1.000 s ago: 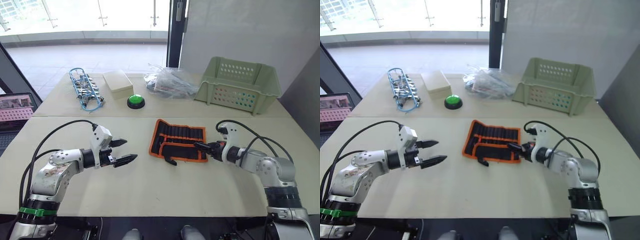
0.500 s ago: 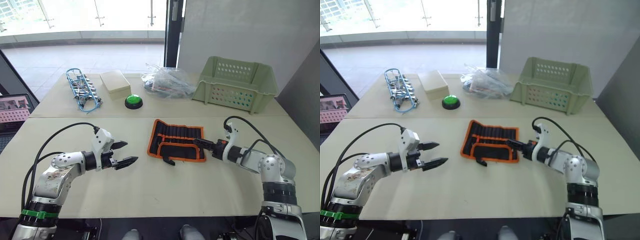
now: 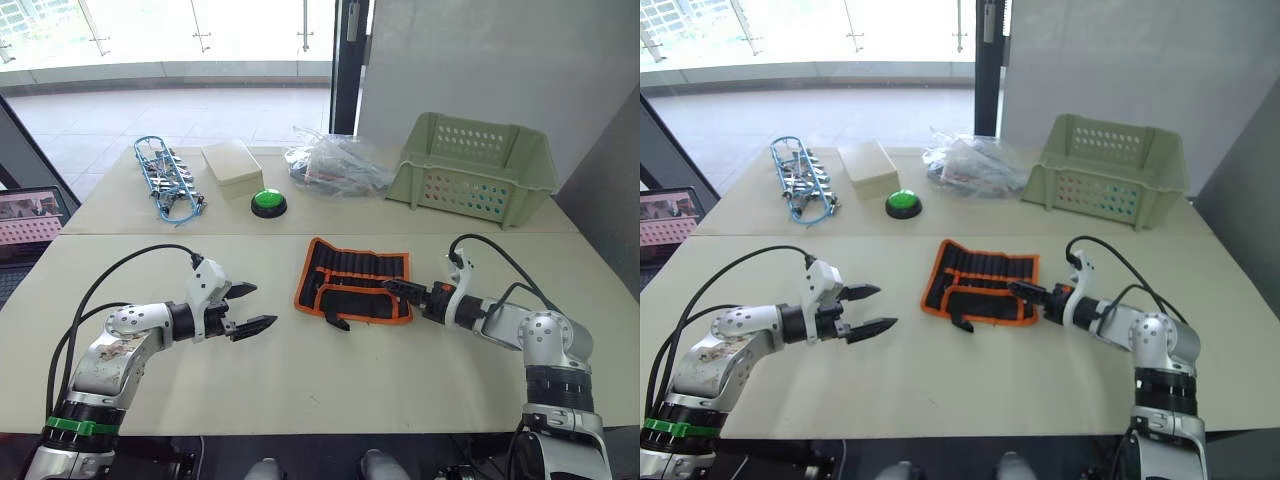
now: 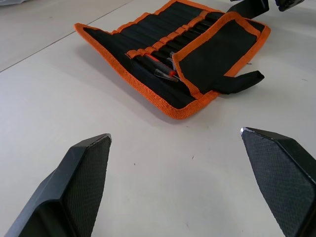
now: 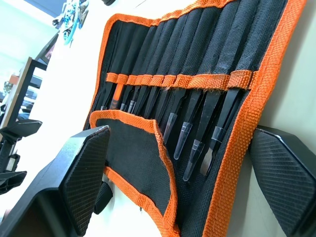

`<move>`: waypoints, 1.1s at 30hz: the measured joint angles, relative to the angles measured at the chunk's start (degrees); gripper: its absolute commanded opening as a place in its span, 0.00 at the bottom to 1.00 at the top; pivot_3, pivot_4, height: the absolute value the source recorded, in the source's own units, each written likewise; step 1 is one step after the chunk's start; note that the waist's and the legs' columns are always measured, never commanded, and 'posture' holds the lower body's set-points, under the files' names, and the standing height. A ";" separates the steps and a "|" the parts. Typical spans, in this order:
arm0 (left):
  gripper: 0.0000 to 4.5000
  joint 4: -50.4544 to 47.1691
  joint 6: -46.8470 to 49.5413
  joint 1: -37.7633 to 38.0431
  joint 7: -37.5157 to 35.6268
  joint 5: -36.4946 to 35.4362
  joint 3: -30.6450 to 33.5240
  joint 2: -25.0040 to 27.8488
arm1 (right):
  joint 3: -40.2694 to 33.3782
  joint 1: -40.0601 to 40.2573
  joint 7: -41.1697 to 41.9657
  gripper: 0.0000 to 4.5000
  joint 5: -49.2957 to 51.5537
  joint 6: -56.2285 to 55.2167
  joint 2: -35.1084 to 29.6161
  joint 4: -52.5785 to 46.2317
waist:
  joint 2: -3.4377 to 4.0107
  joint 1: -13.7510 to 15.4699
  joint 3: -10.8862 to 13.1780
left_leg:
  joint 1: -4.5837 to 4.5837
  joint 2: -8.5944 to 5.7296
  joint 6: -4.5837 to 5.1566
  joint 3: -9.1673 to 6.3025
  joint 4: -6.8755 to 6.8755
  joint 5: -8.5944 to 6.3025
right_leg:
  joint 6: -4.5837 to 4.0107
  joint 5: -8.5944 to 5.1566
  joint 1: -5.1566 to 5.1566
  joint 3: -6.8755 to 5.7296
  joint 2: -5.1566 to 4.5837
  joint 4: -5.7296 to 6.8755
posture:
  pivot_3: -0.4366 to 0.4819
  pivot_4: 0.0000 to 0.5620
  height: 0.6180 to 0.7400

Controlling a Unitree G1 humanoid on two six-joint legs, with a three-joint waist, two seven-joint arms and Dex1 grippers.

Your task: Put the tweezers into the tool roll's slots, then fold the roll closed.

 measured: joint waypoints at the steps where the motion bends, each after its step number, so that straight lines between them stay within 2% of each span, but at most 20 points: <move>1: 0.99 0.00 -0.13 0.01 0.03 0.09 -0.03 -0.06 | -0.23 0.01 0.24 1.00 -0.01 -0.01 -0.08 0.30 | 0.00 0.02 0.00 | 0.00 -0.01 0.00 0.00 0.00 0.00 | 0.00 0.00 0.00 0.00 -0.01 0.00 | 0.48 0.27 1.00; 2: 0.99 0.02 -0.26 0.00 0.08 0.19 -0.12 -0.19 | -0.46 0.01 0.44 1.00 -0.01 -0.06 -0.20 0.77 | 0.00 0.04 0.00 | 0.00 -0.02 0.00 0.00 0.01 0.00 | 0.00 0.00 0.02 0.00 -0.01 0.00 | 0.48 0.27 1.00; 4: 1.00 0.14 -0.37 0.00 0.16 0.42 -0.53 -0.33 | -0.70 0.01 0.53 0.88 -0.01 -0.12 -0.21 1.14 | 0.00 0.06 0.00 | 0.00 -0.02 0.00 0.00 0.01 0.00 | 0.00 0.00 0.02 0.00 -0.02 -0.01 | 0.48 0.27 1.00; 15: 1.00 0.75 -1.72 -0.03 -0.76 2.08 -1.46 -0.63 | -4.96 1.33 -0.77 0.06 1.32 -0.32 1.76 2.28 | 0.01 0.07 0.00 | -0.40 -0.01 -0.02 0.00 0.02 0.01 | -0.02 0.01 -0.42 0.01 -0.01 0.09 | 0.48 0.27 1.00; 16: 1.00 0.83 -1.78 -0.03 -0.79 2.08 -1.46 -0.63 | -5.27 1.33 -0.72 0.01 1.83 -0.32 1.77 2.14 | 0.01 0.08 0.00 | -0.40 -0.02 -0.02 0.01 0.02 0.01 | -0.02 0.01 -0.42 0.01 -0.01 0.08 | 0.48 0.27 1.00; 27: 1.00 1.50 -2.71 -0.12 -0.89 2.18 -1.47 -0.63 | -6.48 2.23 -1.72 0.01 3.24 0.35 1.64 0.32 | 0.02 0.17 0.01 | -0.50 -0.04 -0.02 0.01 0.04 0.01 | -0.01 0.01 -0.49 0.01 -0.03 0.09 | 0.48 0.27 1.00; 33: 1.00 1.97 -2.82 -0.16 -0.81 2.45 -1.76 -0.65 | -5.22 -0.65 -2.38 0.01 3.39 1.85 1.29 -1.33 | 0.05 0.02 0.03 | -0.54 -0.03 -0.02 0.01 0.04 0.01 | -0.02 0.01 -0.54 0.01 -0.02 0.10 | 0.48 0.27 1.00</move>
